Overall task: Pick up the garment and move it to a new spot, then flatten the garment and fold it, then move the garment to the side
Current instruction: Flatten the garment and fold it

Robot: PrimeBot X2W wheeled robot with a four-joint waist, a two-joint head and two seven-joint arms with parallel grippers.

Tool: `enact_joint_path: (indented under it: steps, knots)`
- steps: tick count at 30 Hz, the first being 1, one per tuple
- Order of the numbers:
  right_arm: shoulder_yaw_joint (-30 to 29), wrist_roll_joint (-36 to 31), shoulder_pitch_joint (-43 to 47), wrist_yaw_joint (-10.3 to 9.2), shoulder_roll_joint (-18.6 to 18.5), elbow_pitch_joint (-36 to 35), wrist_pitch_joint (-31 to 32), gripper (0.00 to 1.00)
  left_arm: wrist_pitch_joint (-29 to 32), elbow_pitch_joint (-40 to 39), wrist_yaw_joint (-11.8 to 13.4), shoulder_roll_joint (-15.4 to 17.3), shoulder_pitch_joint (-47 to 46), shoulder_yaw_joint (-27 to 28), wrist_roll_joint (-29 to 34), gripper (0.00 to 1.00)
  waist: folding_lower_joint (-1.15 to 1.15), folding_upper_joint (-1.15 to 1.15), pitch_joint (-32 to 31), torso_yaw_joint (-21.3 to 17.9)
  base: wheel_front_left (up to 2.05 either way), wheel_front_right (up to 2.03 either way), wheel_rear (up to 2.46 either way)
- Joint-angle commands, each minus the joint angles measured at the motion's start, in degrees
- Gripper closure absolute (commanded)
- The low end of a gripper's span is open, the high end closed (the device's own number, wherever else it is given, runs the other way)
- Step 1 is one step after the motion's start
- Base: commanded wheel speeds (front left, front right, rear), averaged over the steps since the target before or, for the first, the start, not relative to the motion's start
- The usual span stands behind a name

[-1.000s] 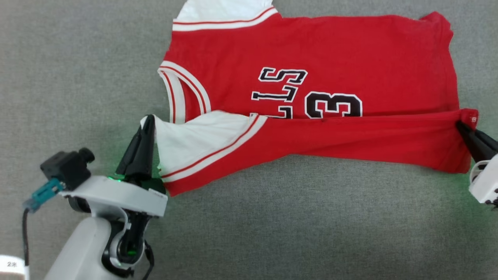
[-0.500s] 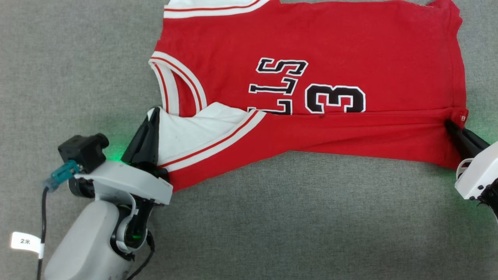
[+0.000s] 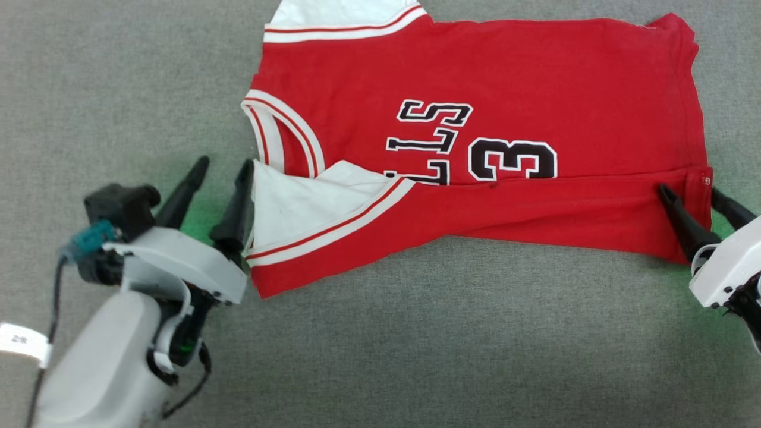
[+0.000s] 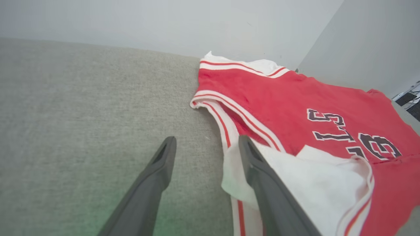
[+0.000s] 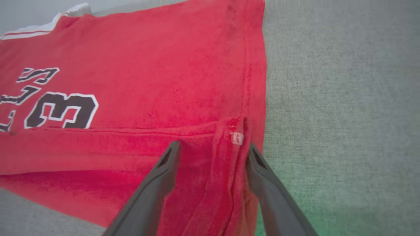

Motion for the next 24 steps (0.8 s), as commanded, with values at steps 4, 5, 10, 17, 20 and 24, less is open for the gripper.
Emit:
enact_joint_path:
  steps: [4,5,10,17,20,24]
  knots:
    - [-0.88,0.09,0.11,-0.08,-0.36,-1.37,-1.18,0.0,3.78,-4.8,2.22,3.23,0.01,1.21,-0.34,0.0,0.0,0.0,-0.31,0.27,0.0,0.0,0.0]
    - [-1.05,0.14,0.33,-0.08,-0.38,-1.67,-1.2,0.0,5.48,-6.38,3.05,4.25,0.6,1.34,-0.41,0.0,0.0,0.0,-0.36,0.33,0.0,0.0,0.0]
    - [-1.71,-0.49,1.67,-0.08,-0.45,-3.97,-1.2,0.0,15.3,-17.57,9.19,8.95,4.99,1.73,-1.15,0.0,0.0,0.0,-0.34,0.45,0.0,0.0,0.0]
    - [-1.7,-1.09,2.47,-0.08,-0.04,-6.09,-1.11,0.0,30.23,-33.02,18.24,13.62,13.11,-1.21,-2.55,0.0,0.0,0.0,0.45,0.04,0.0,0.0,0.0]
    - [-1.16,-0.76,2.16,-0.08,0.37,-6.21,-0.87,0.0,32.18,-35.78,20.48,13.41,14.25,-1.47,-2.81,0.0,0.0,0.0,0.97,-0.29,0.0,0.0,0.0]
    - [-0.89,-0.7,1.63,-0.08,0.73,-6.61,-0.51,0.0,32.4,-35.66,20.44,12.65,14.38,-1.6,-3.8,0.0,0.0,0.0,1.63,-0.91,0.0,0.0,0.0]
